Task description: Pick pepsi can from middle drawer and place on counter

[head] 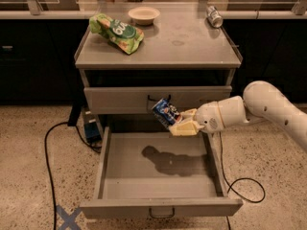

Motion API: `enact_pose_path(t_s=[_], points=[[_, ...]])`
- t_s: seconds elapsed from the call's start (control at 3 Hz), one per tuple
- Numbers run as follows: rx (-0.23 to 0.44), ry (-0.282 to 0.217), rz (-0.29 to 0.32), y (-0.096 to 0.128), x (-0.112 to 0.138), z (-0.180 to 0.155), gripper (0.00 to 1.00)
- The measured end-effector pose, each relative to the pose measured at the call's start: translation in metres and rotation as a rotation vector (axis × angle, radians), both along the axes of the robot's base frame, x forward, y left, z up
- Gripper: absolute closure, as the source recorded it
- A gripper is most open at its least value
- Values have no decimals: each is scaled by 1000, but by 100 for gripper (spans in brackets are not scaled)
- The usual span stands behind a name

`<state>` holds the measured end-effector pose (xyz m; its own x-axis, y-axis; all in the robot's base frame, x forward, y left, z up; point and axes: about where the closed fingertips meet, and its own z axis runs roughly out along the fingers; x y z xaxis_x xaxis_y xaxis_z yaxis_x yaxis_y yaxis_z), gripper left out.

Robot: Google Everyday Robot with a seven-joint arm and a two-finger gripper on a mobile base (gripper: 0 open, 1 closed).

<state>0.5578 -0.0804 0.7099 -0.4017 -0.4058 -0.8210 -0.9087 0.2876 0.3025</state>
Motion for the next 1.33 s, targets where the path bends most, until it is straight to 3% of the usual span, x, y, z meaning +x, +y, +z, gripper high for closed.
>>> enact_pose_path(t_s=[0.33,1.0,1.33], points=[[-23,-76,35,16,10,47,100],[1,-223,120,63,34,211,100],[40,-285,88,63,58,275,100]])
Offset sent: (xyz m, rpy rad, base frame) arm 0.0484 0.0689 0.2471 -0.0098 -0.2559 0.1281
